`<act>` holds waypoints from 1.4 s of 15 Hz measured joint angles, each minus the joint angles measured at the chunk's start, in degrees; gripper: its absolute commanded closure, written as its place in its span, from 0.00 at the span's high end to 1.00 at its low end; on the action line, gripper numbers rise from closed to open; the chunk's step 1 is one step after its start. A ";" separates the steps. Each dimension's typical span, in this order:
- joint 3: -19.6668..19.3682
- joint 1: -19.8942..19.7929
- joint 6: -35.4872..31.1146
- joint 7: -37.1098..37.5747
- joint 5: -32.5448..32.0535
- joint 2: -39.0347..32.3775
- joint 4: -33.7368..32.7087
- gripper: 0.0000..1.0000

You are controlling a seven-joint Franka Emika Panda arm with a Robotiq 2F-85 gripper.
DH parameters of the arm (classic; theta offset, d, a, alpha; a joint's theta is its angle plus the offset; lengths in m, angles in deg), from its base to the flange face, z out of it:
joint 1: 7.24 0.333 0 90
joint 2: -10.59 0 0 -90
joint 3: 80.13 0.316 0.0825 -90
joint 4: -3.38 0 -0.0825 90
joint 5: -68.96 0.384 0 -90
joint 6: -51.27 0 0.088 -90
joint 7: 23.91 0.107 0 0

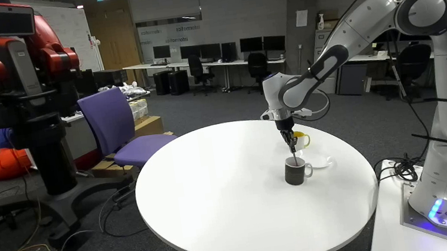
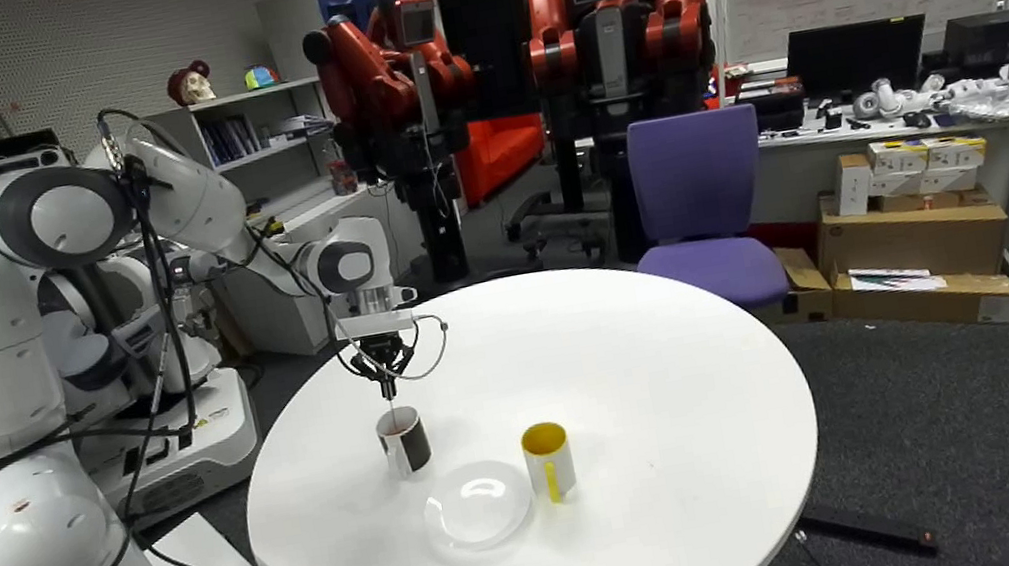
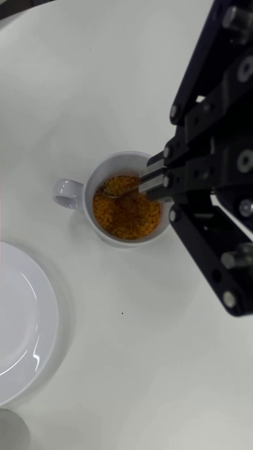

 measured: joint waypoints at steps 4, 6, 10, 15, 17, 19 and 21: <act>0.00 -0.05 -0.27 -0.21 -0.06 0.24 0.80 0.01; 0.00 -0.09 -1.42 -0.27 -0.06 0.48 1.54 0.01; -0.01 -0.11 -3.59 -0.28 -0.21 0.67 2.77 0.01; -0.03 -0.12 -6.24 -0.28 -0.60 0.63 3.54 0.01; -0.03 -0.12 -6.60 -0.28 -0.97 0.61 3.54 0.01; -0.06 -0.12 -6.70 -0.27 -1.54 0.61 3.54 0.01; -0.12 -0.12 -6.70 -0.27 -2.44 0.62 3.56 0.01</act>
